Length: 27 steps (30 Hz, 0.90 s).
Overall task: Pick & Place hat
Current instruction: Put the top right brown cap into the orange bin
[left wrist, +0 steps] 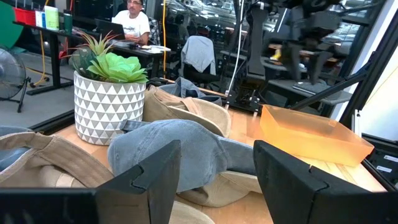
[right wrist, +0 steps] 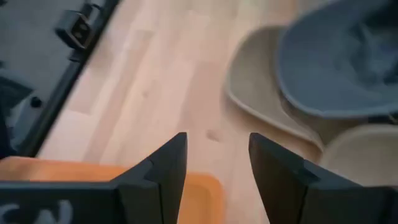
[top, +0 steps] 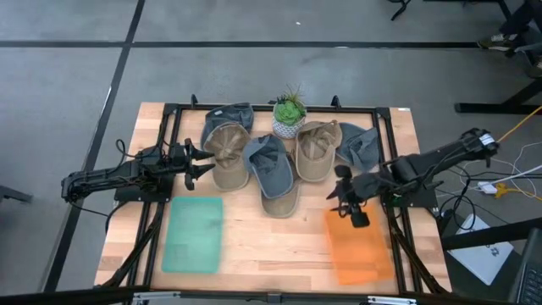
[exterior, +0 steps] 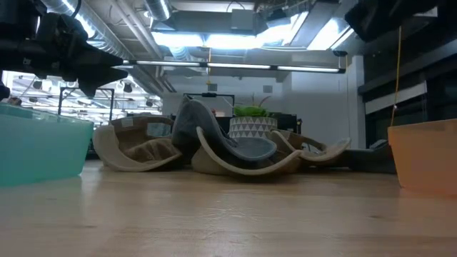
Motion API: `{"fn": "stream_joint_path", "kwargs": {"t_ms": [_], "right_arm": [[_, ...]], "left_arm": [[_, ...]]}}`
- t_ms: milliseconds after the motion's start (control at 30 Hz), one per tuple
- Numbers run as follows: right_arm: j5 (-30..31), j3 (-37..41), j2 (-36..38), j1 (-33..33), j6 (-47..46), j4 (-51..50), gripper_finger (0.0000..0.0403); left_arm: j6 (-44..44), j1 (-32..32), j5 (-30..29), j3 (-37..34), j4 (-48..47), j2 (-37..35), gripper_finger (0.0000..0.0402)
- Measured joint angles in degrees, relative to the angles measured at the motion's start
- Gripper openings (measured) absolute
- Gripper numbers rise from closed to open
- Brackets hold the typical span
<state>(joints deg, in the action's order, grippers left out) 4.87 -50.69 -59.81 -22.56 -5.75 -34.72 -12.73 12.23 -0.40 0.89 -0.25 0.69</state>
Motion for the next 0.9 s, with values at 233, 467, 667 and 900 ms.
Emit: {"fn": "stream_joint_path", "kwargs": {"t_ms": [233,467,667,900], "right_arm": [[-2.67,-1.38,-8.95,-1.54,-13.48,12.67,0.0172],[-2.00,-1.38,-15.37,-1.54,-35.45,16.00,0.0172],[-0.10,-1.38,-19.30,-1.15,-37.11,17.40,0.0172],[-0.96,-1.38,-19.26,2.24,-38.17,16.37,0.0172]], "left_arm": [[-0.01,-0.02,0.00,0.01,0.00,0.00,0.0198],[-0.01,0.00,0.00,0.00,0.00,0.00,0.0198],[-0.01,0.00,0.00,0.02,0.00,0.00,0.0198],[-0.01,-0.01,0.00,0.01,0.00,0.00,0.0198]]}}
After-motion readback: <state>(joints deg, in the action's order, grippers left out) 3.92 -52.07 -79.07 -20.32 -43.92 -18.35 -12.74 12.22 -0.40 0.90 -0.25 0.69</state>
